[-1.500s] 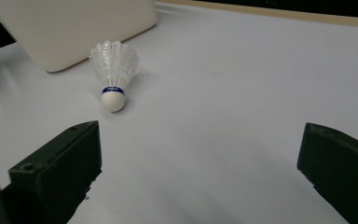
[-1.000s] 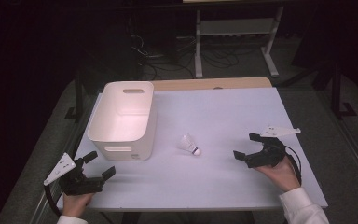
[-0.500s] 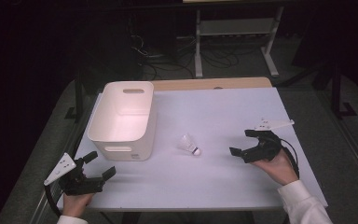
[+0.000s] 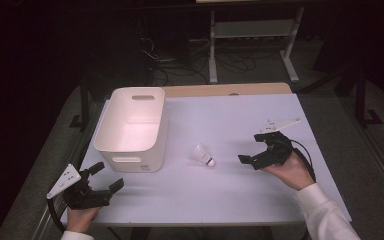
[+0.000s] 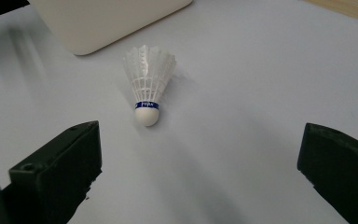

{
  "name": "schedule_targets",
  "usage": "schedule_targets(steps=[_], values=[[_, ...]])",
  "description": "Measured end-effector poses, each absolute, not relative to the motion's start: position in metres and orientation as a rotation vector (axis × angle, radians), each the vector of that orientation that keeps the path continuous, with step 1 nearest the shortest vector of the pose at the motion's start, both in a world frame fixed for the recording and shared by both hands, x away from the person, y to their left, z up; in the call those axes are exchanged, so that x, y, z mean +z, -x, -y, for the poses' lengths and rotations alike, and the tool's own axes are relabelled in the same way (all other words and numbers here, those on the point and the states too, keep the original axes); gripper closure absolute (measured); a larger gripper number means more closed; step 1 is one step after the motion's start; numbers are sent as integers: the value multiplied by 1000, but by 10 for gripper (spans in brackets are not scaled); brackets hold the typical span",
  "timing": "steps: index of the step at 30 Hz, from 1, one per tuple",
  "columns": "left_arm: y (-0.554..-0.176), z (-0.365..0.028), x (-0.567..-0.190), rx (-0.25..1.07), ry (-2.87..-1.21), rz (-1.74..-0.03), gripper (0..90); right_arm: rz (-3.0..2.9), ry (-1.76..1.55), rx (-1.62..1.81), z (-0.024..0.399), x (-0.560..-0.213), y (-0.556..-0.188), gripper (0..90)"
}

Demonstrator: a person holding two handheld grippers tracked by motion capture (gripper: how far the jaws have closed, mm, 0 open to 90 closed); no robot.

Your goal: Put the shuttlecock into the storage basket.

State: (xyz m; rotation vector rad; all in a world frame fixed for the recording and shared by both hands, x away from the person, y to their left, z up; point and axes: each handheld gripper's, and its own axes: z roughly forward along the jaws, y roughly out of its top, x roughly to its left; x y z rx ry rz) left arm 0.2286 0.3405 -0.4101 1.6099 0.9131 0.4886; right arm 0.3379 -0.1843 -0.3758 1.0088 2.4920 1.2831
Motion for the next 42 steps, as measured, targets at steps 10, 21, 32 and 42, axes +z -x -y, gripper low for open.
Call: schedule_targets(steps=[10,21,32,42], values=[[-228,-339,-408,482,-1607,-891,0,-2560,-1011,1211,163,-372,-347,0],[-227,-338,-408,474,-1614,-882,0,-2618,-989,1138,144,-371,-353,0],[-228,-337,-408,467,-1612,-880,0,-2628,-998,1114,137,-369,-359,0],[-228,-338,-408,463,-1607,-878,0,-2660,-1005,1120,131,-372,-366,0]])
